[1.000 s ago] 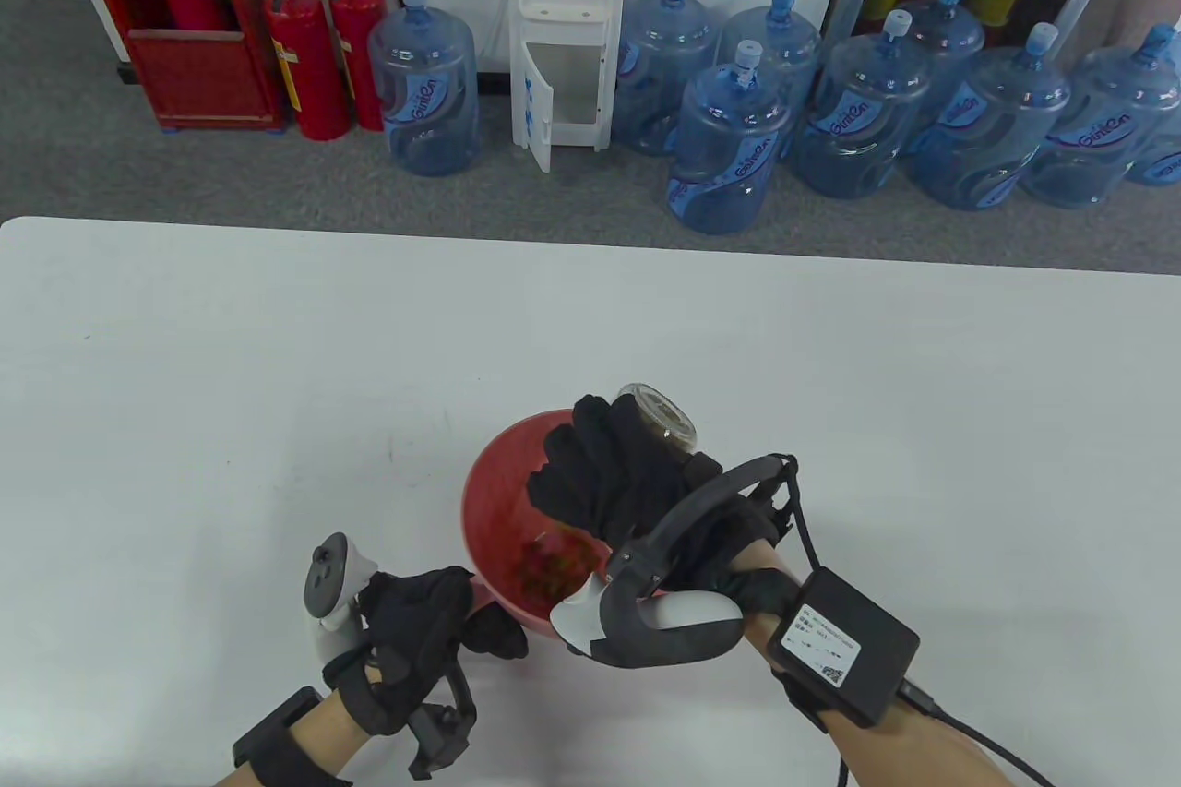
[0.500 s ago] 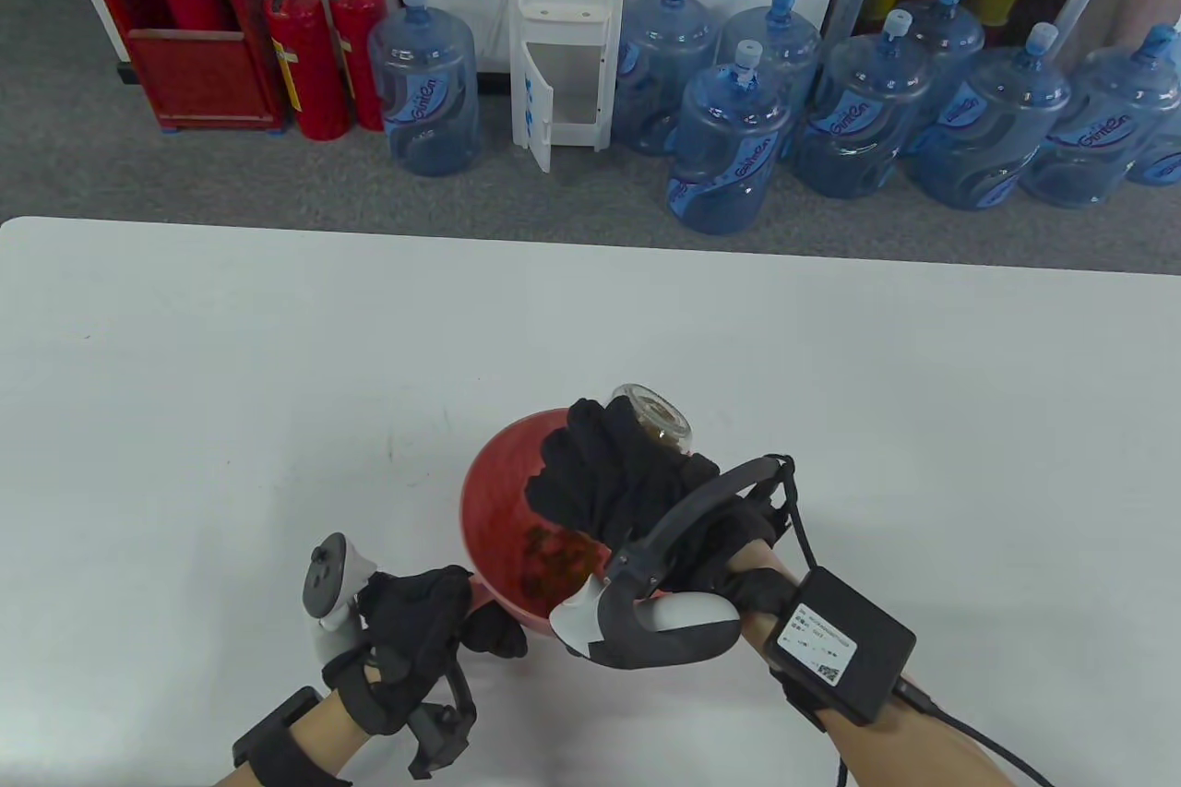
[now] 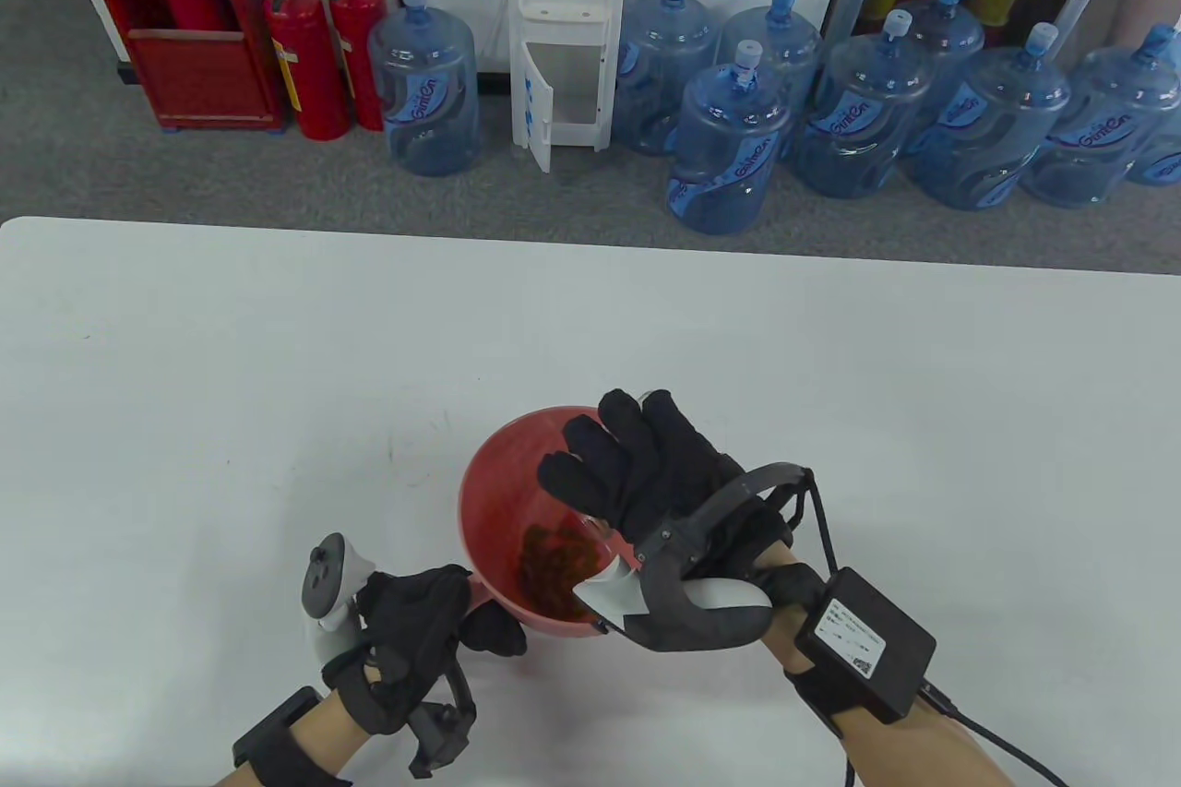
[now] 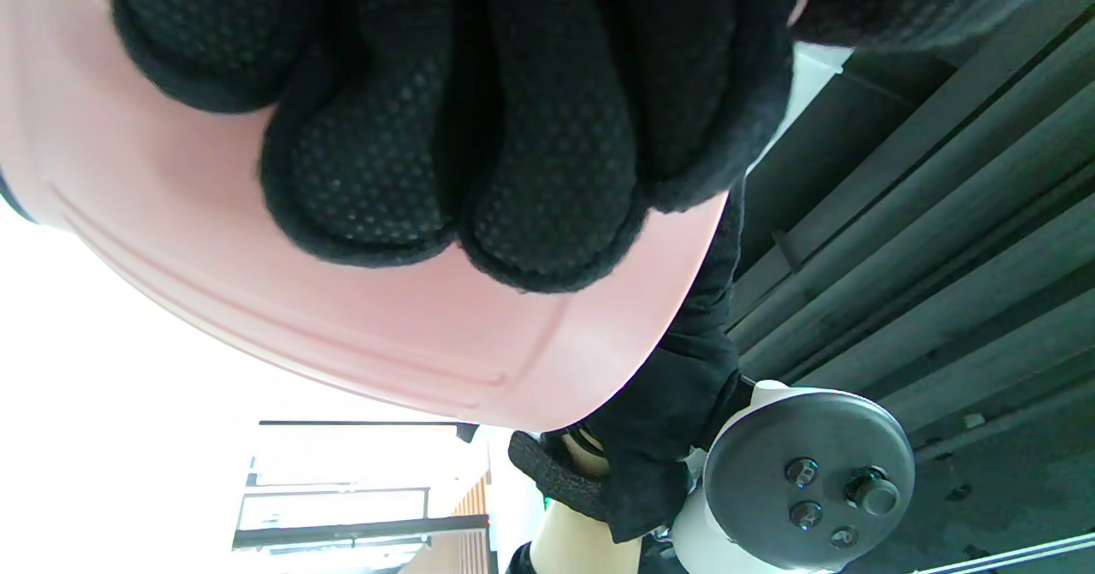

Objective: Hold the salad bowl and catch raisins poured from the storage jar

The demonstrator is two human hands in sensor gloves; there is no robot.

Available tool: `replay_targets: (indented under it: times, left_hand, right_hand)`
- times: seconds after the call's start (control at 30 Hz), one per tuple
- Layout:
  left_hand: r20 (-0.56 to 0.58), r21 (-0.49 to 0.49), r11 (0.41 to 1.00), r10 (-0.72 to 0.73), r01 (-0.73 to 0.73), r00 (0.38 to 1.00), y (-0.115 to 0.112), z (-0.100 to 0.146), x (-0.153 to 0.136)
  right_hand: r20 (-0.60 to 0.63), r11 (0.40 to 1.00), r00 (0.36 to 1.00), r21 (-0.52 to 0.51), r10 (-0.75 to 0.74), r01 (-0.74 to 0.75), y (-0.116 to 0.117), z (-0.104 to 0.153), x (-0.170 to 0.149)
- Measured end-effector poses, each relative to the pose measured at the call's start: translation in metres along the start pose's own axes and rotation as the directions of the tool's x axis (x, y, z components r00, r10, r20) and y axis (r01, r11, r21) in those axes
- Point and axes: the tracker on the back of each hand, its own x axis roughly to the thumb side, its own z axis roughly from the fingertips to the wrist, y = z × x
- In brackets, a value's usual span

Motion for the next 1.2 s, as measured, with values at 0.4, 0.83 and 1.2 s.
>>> replay_targets:
  times: [0.4, 0.83, 1.2]
  left_hand:
    - [0.012, 0.043, 0.999, -0.022, 0.021, 1.000, 0.005, 0.001, 0.002]
    - [0.045, 0.106, 0.994, -0.044, 0.039, 0.998, 0.014, 0.003, 0.009]
    - [0.042, 0.118, 0.992, -0.053, 0.048, 0.998, 0.016, 0.003, 0.009]
  right_hand:
    - [-0.324, 0.917, 0.858, -0.130, -0.399, 0.377, 0.008, 0.021, -0.044]
    - [-0.669, 0.536, 0.141, -0.431, -0.729, 0.726, 0.109, 0.159, -0.095]
    - [-0.822, 0.352, 0.006, -0.237, -0.570, 0.906, 0.187, 0.223, -0.107]
